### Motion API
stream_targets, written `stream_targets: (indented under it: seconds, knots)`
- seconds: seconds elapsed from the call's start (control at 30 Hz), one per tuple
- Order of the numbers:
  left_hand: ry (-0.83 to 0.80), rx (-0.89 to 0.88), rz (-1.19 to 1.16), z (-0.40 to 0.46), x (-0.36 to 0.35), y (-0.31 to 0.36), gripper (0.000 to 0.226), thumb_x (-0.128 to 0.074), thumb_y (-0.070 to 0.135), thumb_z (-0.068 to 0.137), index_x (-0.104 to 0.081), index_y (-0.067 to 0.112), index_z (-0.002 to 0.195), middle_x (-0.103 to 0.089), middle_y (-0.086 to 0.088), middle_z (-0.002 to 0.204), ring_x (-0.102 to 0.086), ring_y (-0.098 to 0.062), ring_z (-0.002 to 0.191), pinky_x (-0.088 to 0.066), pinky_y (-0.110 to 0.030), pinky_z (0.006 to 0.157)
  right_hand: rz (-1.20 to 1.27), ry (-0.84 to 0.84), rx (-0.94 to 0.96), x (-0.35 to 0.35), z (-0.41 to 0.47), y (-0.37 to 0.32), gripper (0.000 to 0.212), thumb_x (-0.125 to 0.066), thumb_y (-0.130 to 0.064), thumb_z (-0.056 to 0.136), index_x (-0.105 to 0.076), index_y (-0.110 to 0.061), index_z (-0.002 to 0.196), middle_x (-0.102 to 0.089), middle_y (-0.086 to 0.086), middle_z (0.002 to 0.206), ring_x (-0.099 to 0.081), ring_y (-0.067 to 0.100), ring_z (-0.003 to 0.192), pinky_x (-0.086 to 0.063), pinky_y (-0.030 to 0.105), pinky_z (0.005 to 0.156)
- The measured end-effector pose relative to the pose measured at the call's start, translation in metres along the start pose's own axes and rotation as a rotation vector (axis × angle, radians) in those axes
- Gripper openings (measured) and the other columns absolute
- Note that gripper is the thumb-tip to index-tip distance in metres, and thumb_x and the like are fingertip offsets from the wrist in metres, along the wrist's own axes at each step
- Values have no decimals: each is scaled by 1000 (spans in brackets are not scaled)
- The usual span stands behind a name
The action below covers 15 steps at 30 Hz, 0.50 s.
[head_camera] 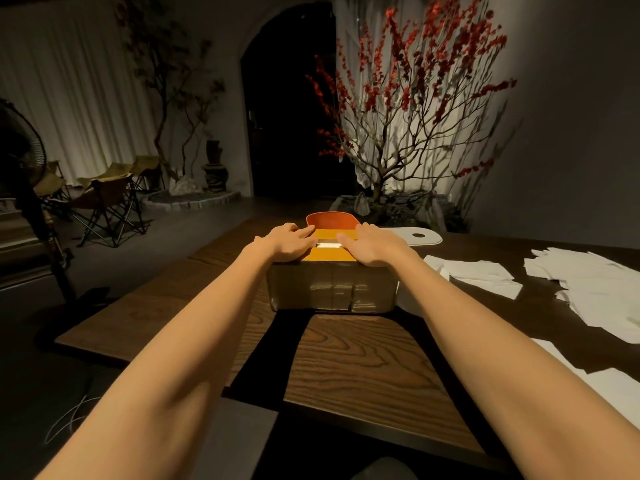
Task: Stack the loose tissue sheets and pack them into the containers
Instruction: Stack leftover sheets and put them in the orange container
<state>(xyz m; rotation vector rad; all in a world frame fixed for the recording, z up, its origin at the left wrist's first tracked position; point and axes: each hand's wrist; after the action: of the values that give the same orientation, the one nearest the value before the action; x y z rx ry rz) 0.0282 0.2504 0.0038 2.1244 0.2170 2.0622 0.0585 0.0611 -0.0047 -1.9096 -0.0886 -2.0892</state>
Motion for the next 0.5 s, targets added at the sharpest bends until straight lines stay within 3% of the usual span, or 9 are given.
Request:
stream_targets:
  seconds: [0.07,0.13,0.17,0.2,0.27,0.33,0.4,0.47,0.5]
  knots:
    - [30,13,32,-3,1,0,59,-27,62,97,-13,42,151,-14,-8,157,-9,-34,145,-13,-58,116,22,11,25,5,-7,-3,70,-17,-56,99,-26,-9,149,-28,13,154,-31,32,139,-30,48,111]
    - [64,40,64,-8,2,0,61,-30,65,95,-15,45,150,-12,-12,156,-5,-36,144,-13,-58,113,77,18,66,10,-16,-8,51,-20,-42,103,-44,-11,136,-44,14,141,-42,32,129,-38,46,101]
    - [76,52,81,-11,3,0,64,-31,68,92,-16,46,150,-10,-13,157,-4,-37,145,-12,-58,113,93,67,92,9,-19,-8,41,-23,-35,103,-57,-14,111,-55,13,121,-50,32,114,-44,42,87]
    - [90,63,95,-14,5,-1,67,-32,71,90,-19,45,150,-8,-14,157,-3,-38,145,-11,-58,113,129,152,117,7,-19,-9,37,-26,-30,102,-55,-17,82,-57,10,94,-54,30,93,-42,37,69]
    - [111,84,86,-20,7,-7,72,-35,75,85,-26,42,149,-13,-17,156,-8,-39,144,-13,-58,113,278,347,81,2,-24,-8,42,-32,-24,98,-36,-20,56,-42,2,63,-43,22,62,-25,31,50]
    - [141,123,41,-28,9,-15,74,-38,75,84,-32,37,147,-21,-17,152,-15,-38,142,-20,-57,112,361,491,60,-2,-28,-13,45,-34,-21,98,-31,-21,53,-35,-1,57,-33,15,53,-19,29,47]
    - [163,172,17,-35,10,-22,76,-40,74,85,-37,29,146,-28,-16,148,-25,-36,139,-28,-55,108,373,502,56,-7,-31,-20,44,-34,-20,100,-33,-19,56,-38,-2,58,-35,13,54,-19,28,47]
    - [188,223,2,-41,10,-28,78,-42,72,86,-42,17,141,-39,-14,144,-39,-34,131,-34,-51,104,261,444,104,-14,-32,-31,36,-34,-17,100,-46,-15,66,-53,2,71,-48,18,66,-32,28,52]
    - [206,257,-11,-43,11,-31,77,-43,70,87,-44,13,138,-45,-13,140,-46,-32,125,-36,-48,101,223,416,143,-20,-32,-38,28,-37,-16,100,-56,-12,81,-62,5,89,-55,22,81,-41,32,64]
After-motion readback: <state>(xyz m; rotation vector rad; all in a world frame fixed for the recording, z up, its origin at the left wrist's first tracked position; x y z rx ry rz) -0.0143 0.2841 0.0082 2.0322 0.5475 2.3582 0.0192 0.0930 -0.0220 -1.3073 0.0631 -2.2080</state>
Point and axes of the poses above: each hand's wrist, its own z-axis towards the middle knuckle, its own x-axis out of the back of the hand, y = z × x
